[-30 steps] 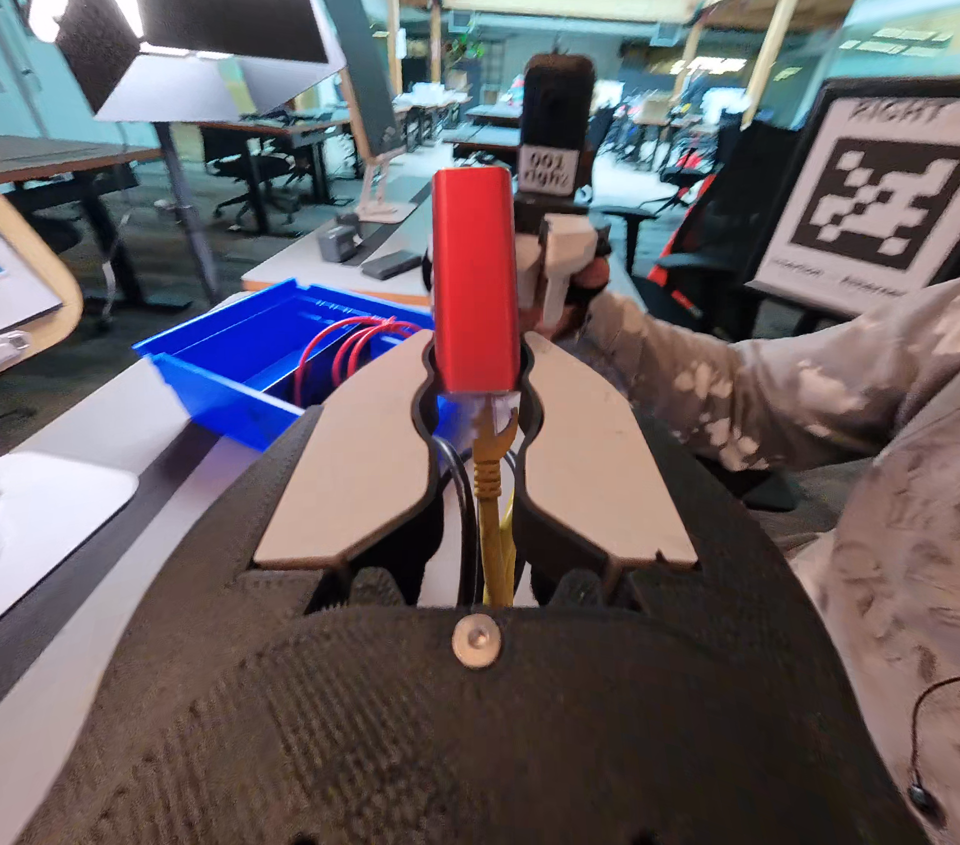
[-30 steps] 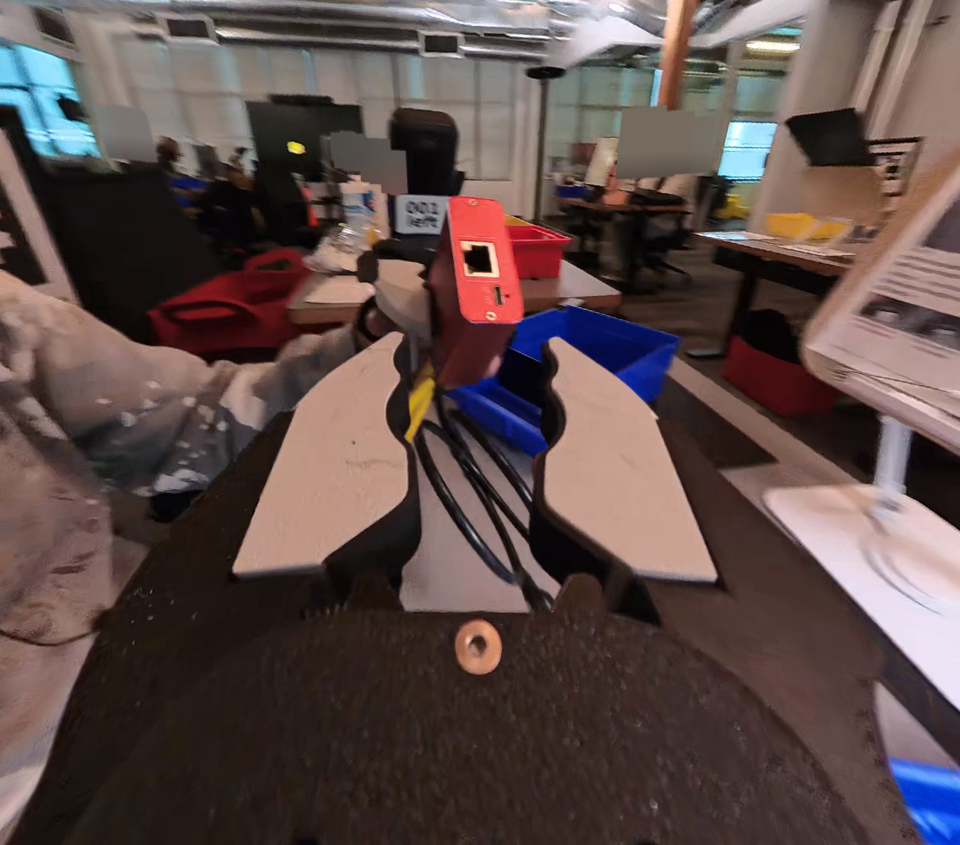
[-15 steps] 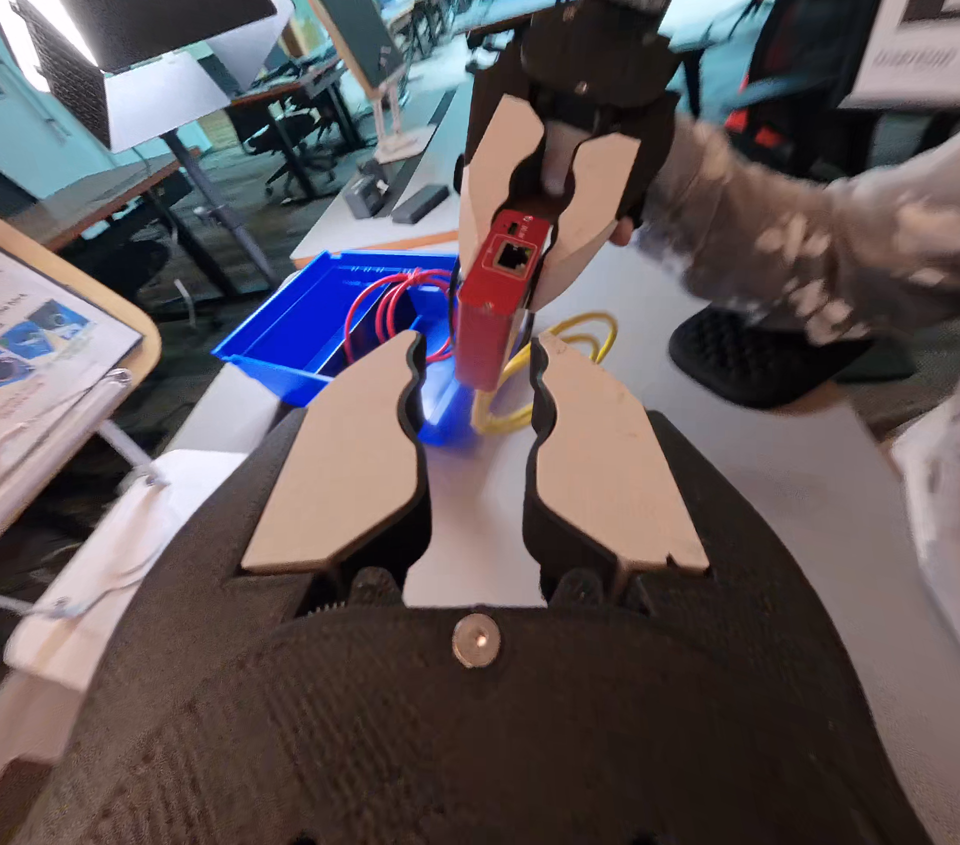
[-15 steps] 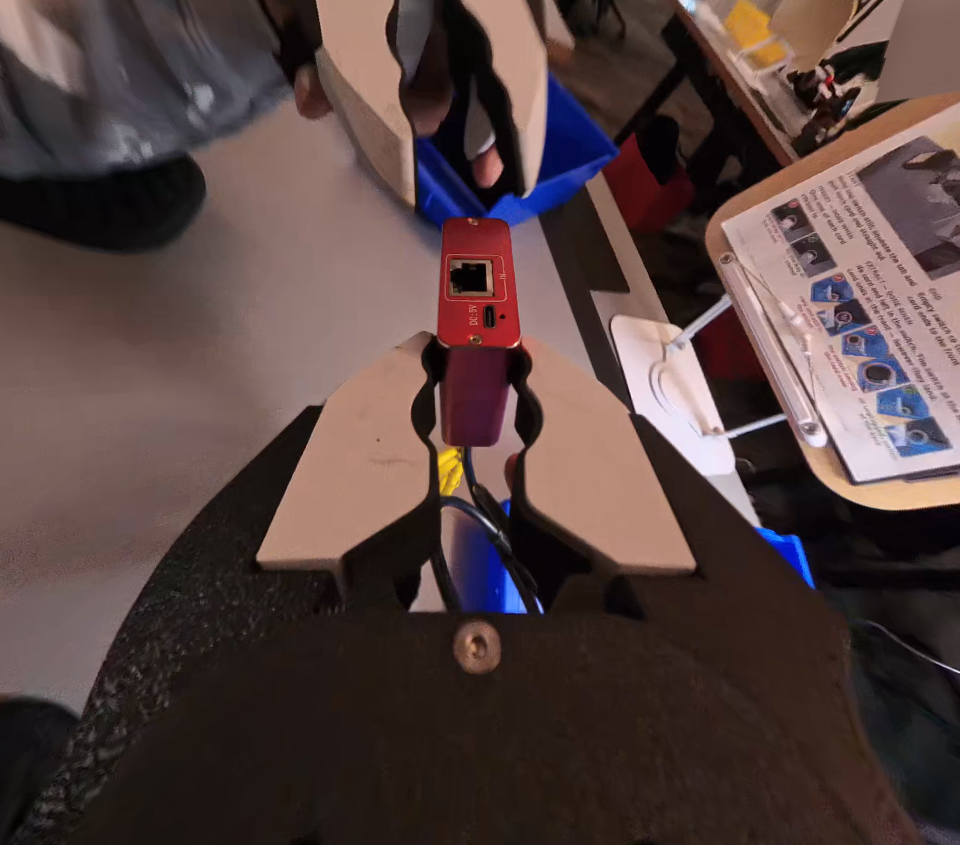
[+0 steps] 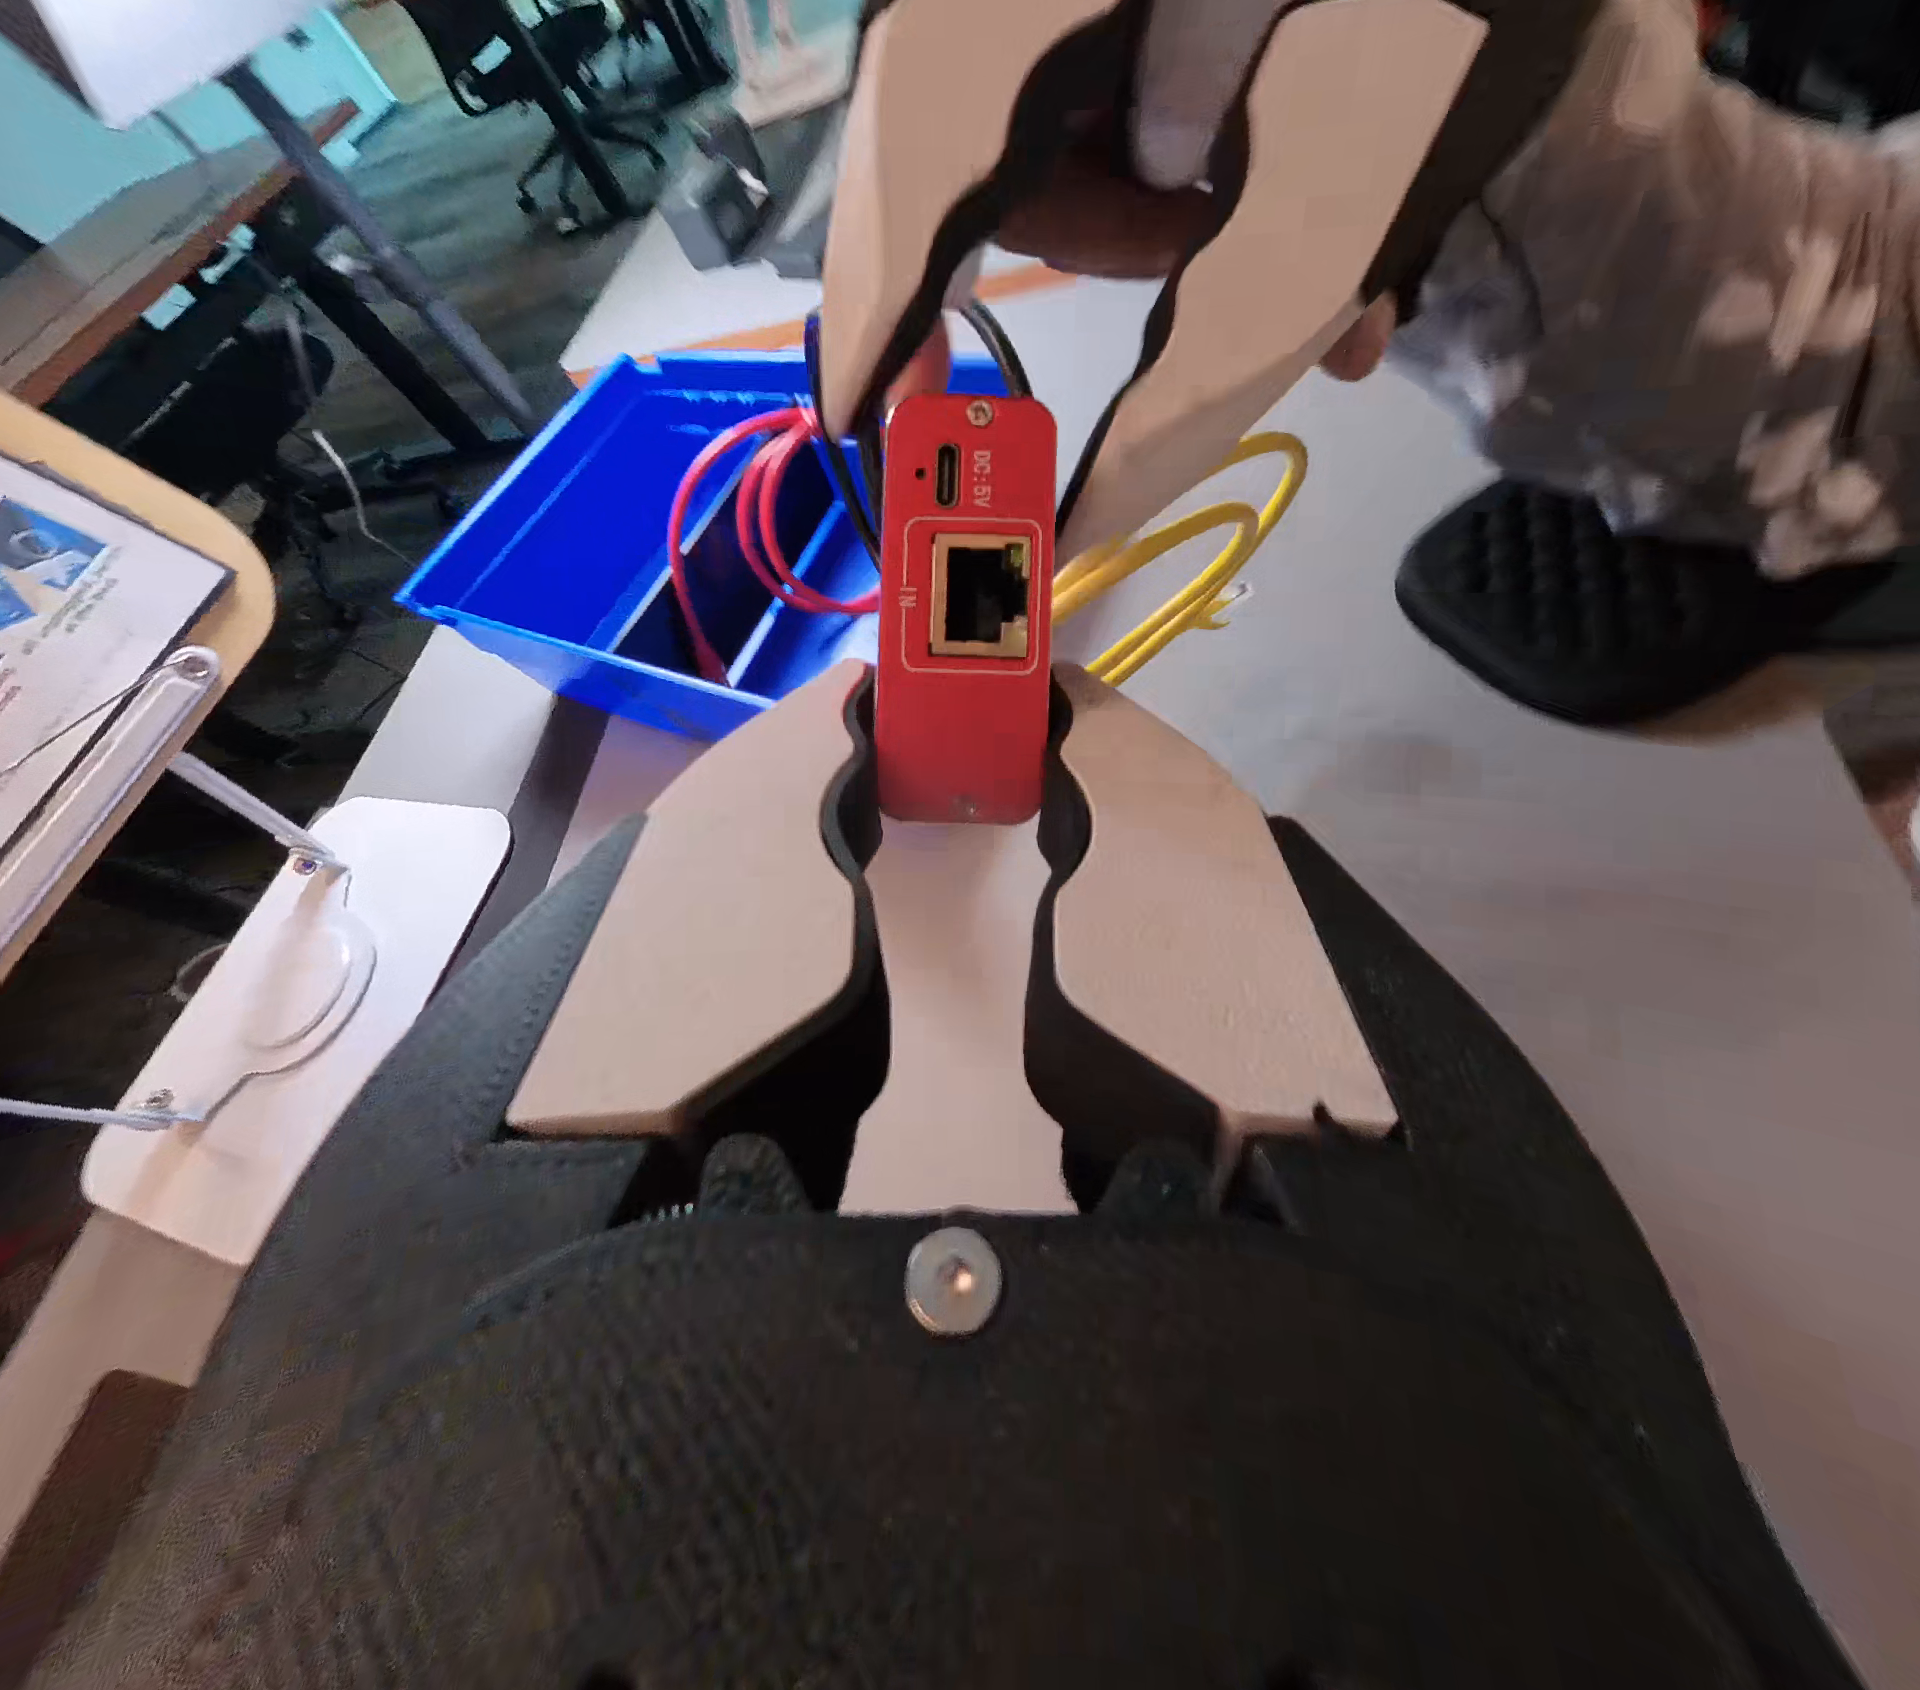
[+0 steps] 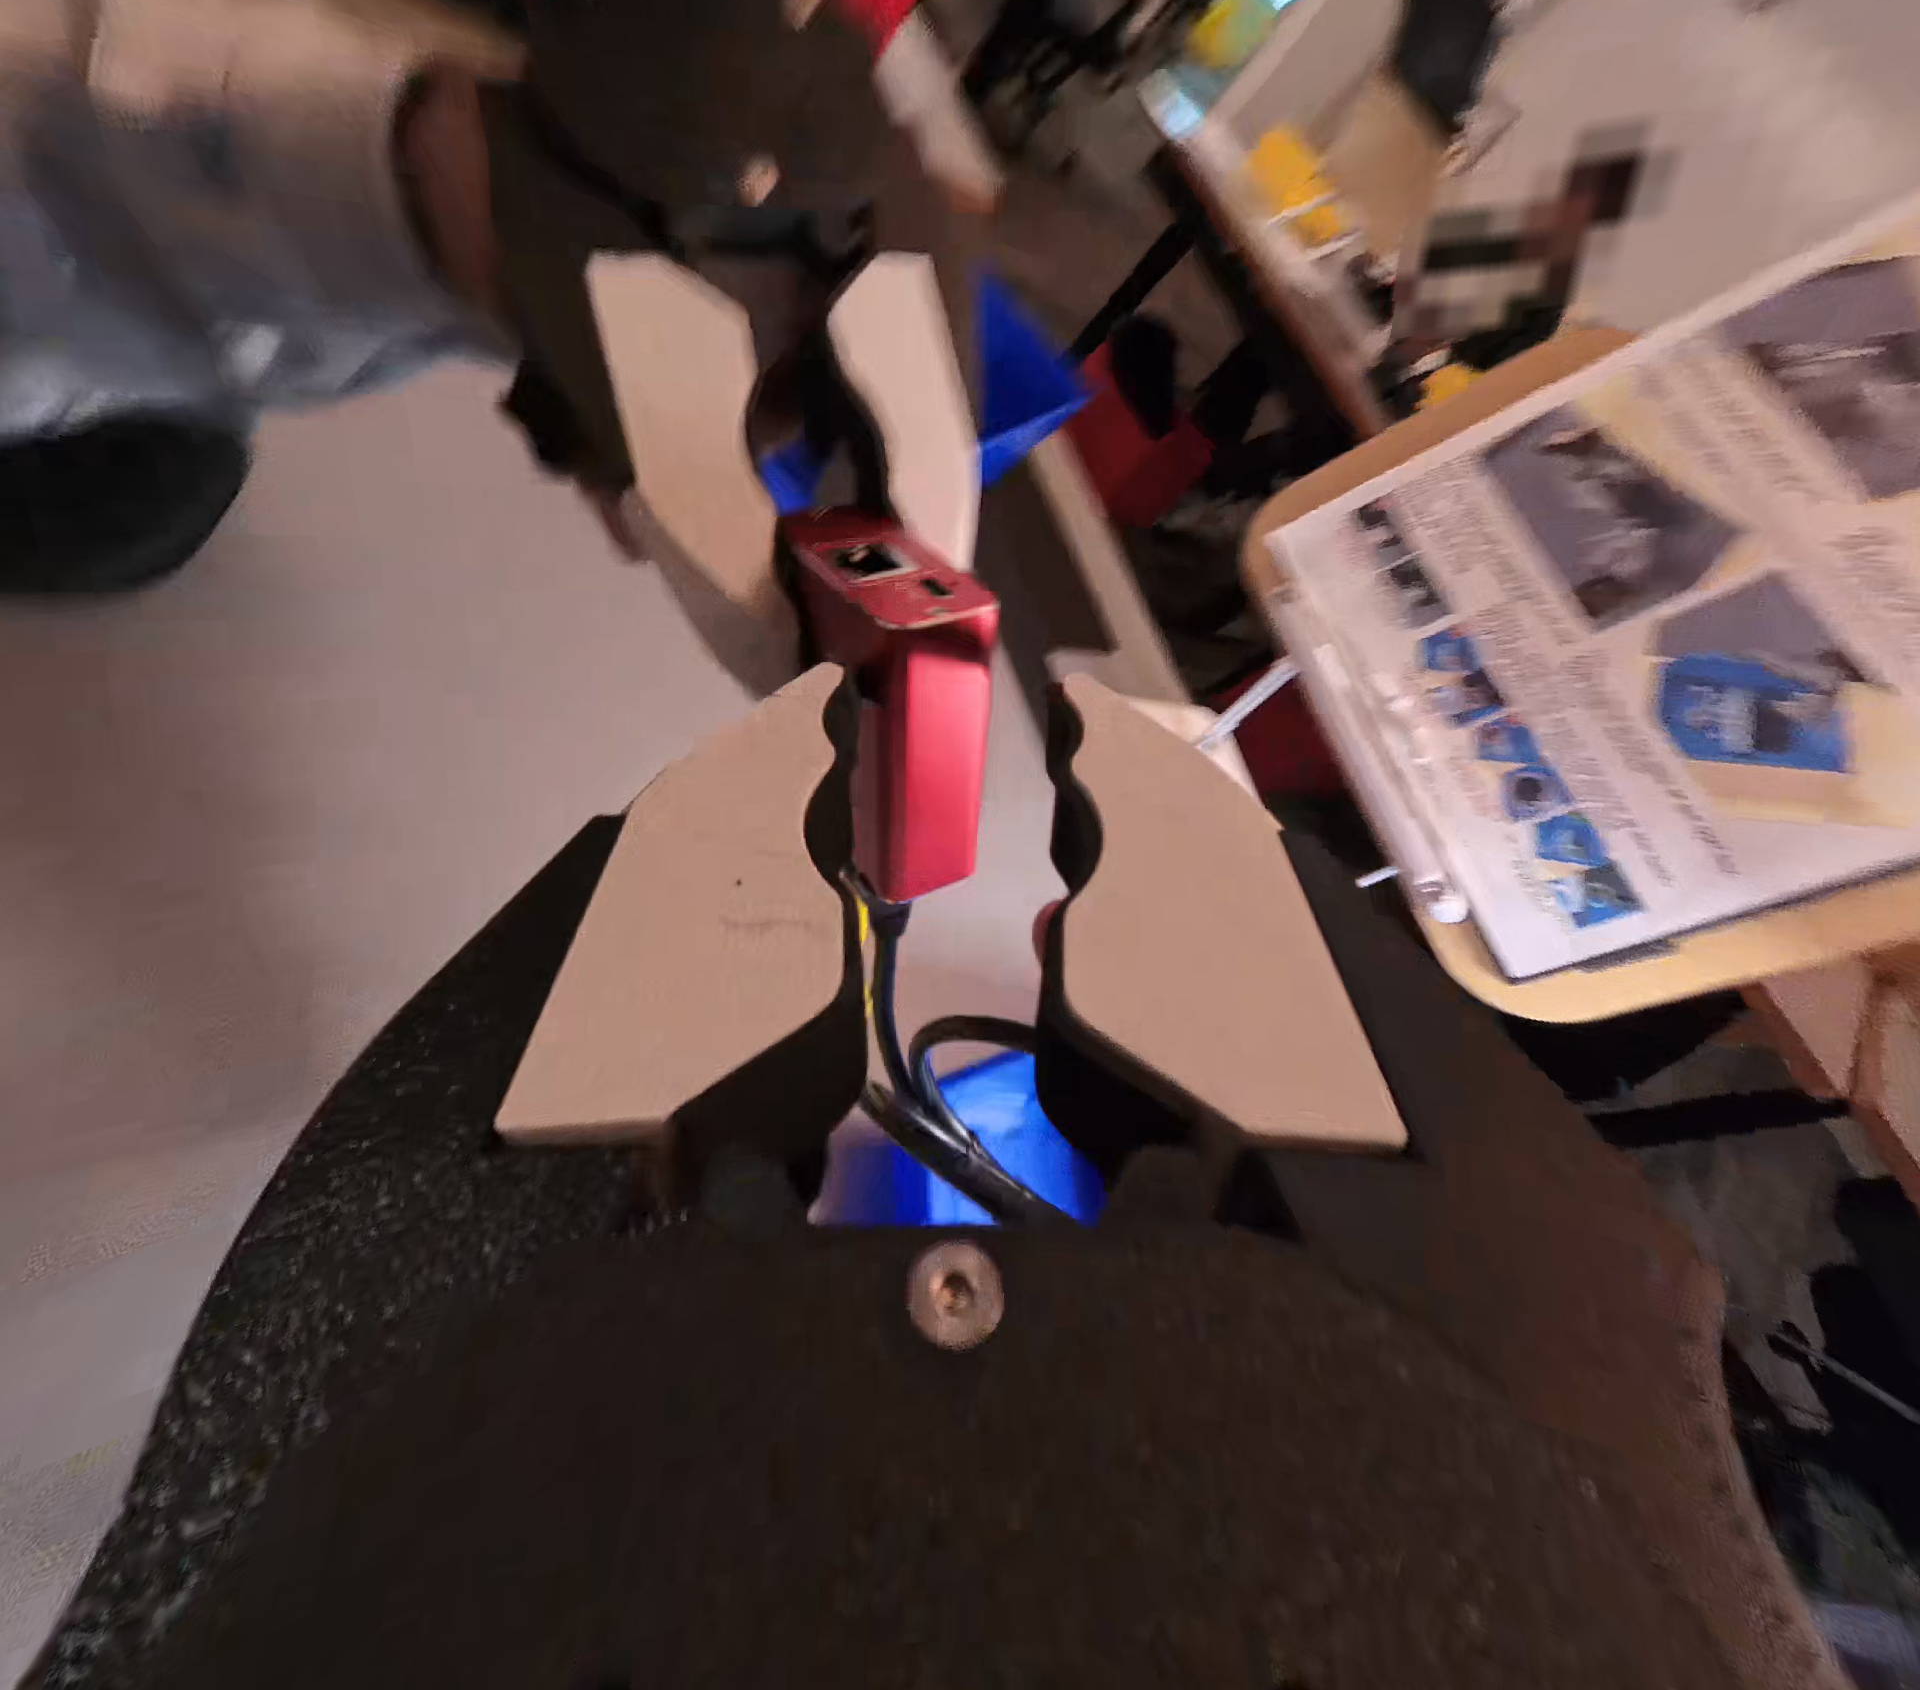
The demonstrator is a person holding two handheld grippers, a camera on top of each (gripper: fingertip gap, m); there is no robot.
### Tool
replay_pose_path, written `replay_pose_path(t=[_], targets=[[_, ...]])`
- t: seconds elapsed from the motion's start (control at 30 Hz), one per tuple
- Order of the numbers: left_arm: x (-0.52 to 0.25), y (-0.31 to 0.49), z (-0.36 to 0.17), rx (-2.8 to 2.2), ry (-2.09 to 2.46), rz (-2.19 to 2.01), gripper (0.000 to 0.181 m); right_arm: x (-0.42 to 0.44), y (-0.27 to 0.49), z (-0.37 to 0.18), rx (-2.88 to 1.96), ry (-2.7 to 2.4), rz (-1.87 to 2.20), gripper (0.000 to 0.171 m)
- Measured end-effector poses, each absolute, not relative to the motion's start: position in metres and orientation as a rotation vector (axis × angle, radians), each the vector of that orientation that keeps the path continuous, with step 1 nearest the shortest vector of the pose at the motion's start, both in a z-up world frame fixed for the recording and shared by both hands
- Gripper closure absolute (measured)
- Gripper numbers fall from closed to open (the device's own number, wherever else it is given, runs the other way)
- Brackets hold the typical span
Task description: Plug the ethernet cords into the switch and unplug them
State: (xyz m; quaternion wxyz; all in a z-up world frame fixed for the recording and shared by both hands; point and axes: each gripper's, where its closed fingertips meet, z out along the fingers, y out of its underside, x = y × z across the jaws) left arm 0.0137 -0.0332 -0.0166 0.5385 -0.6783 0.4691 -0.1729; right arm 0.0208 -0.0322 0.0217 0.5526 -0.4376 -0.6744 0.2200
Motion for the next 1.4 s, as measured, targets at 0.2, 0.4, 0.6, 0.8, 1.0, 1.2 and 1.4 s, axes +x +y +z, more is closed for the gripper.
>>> replay_pose_path(t=[0.2,0.4,0.6,0.8,1.0,1.2,1.4], targets=[[-0.037,-0.003,0.021,-1.469,0.649,-0.751,0.153,0.02,-0.079,0.091,-0.966,-1.272,0.923,0.141],[-0.099,0.014,0.043,-1.209,0.179,-1.102,0.153,-0.063,-0.125,0.01,-1.12,-1.41,1.238,0.131],[-0.109,0.005,0.06,-1.023,0.051,-1.228,0.153,-0.081,-0.064,-0.023,-1.205,-1.065,1.515,0.119],[-0.056,-0.007,0.057,-0.953,0.113,-1.347,0.153,-0.025,-0.006,0.037,-1.126,-0.779,1.605,0.121],[-0.013,-0.02,0.05,-0.946,0.242,-1.398,0.153,-0.001,-0.011,0.059,-1.093,-0.912,1.648,0.161],[0.017,-0.03,0.036,-1.216,0.599,-1.317,0.153,0.015,-0.019,0.063,-1.144,-1.128,1.563,0.147],[0.031,-0.041,0.01,-1.474,0.866,-1.048,0.144,0.012,-0.043,0.033,-1.252,-1.432,1.477,0.148]])
